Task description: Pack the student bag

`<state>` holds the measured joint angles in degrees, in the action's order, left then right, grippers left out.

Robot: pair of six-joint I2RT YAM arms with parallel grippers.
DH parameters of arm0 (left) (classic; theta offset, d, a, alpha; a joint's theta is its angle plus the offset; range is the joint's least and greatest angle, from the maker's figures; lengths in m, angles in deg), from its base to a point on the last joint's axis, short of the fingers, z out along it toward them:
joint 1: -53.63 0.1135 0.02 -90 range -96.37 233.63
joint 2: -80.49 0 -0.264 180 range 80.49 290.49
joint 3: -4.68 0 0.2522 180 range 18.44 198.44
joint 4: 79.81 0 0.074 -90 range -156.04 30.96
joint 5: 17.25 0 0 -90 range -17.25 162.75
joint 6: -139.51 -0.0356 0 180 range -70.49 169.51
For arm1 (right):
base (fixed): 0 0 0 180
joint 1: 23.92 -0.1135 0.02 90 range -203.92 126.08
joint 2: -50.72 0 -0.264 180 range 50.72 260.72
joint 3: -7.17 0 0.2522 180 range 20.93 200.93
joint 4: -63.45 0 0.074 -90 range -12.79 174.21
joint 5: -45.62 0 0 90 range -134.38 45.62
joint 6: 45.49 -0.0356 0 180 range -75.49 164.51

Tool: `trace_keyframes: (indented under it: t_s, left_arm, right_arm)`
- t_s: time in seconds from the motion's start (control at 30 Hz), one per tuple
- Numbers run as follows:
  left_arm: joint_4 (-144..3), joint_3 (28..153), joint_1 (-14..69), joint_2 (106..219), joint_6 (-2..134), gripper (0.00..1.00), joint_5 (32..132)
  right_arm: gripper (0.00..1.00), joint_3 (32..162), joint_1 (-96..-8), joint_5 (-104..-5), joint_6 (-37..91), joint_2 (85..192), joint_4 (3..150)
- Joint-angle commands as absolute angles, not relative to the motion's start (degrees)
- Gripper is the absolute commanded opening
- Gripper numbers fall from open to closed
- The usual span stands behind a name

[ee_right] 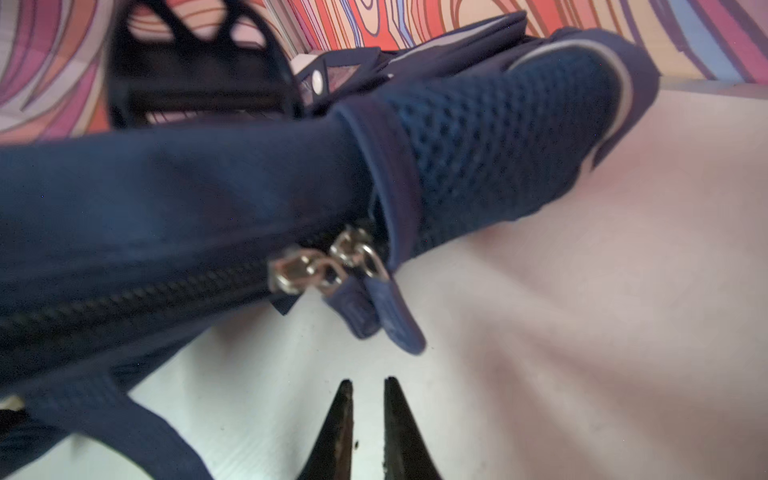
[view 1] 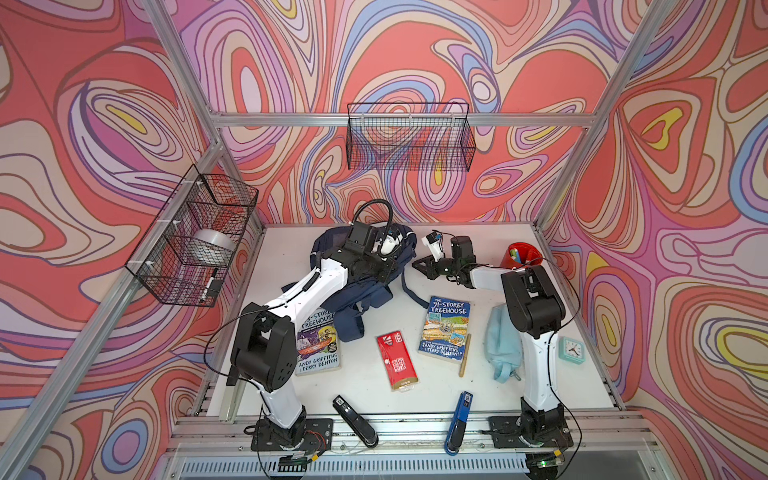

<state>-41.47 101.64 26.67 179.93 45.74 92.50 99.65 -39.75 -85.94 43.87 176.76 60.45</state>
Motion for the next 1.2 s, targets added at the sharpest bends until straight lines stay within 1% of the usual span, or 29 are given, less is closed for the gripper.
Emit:
trace_keyframes:
  t_s: [0.0, 0.17, 0.37, 0.57, 0.63, 0.77, 0.83, 0.9, 1.07, 1.1, 1.13, 1.17]
  left_arm:
    - [-43.09, 104.59, 26.35, 177.04, 46.17, 0.00, 94.87]
    - [-43.24, 104.57, 26.29, 176.97, 46.25, 0.00, 94.73]
    - [-43.28, 104.53, 26.18, 177.08, 46.17, 0.00, 94.76]
    - [-43.24, 104.58, 26.19, 176.91, 46.07, 0.00, 94.52]
    - [-43.37, 104.70, 26.11, 176.99, 46.17, 0.00, 94.64]
    - [-43.11, 104.92, 25.81, 177.35, 46.17, 0.00, 94.41]
    - [-43.15, 104.72, 25.70, 177.35, 46.17, 0.00, 94.37]
    - [-43.35, 104.66, 25.61, 177.35, 46.34, 0.00, 94.38]
    - [-43.31, 104.91, 25.33, 177.78, 46.35, 0.00, 94.50]
    - [-43.31, 104.97, 25.26, 177.87, 46.35, 0.00, 94.34]
    - [-43.32, 105.02, 25.30, 177.88, 46.35, 0.00, 94.30]
    - [-43.28, 105.10, 25.33, 177.96, 46.35, 0.00, 94.33]
  right_arm:
    - [0.23, 100.55, -40.52, -86.05, 42.87, 175.27, 57.90]
    - [0.24, 103.46, -40.62, -85.85, 42.93, 176.71, 59.06]
    - [0.23, 104.37, -40.63, -82.66, 43.48, 177.90, 60.16]
    - [0.23, 105.23, -40.62, -81.05, 46.48, 178.44, 65.69]
    - [0.26, 104.93, -40.62, -80.97, 47.05, 178.60, 65.78]
    - [0.41, 105.93, -40.62, -80.92, 47.32, 178.78, 65.51]
    - [0.45, 106.65, -40.62, -81.13, 47.09, 179.07, 65.61]
    - [0.47, 107.38, -40.71, -81.85, 46.76, 179.37, 65.35]
    - [0.48, 108.38, -40.70, -82.75, 45.67, 180.38, 63.25]
    - [0.47, 108.47, -40.71, -82.93, 45.73, 180.36, 63.23]
    - [0.43, 108.56, -40.71, -83.04, 45.79, 180.36, 63.31]
    - [0.34, 108.48, -40.71, -83.12, 45.83, 180.27, 63.40]
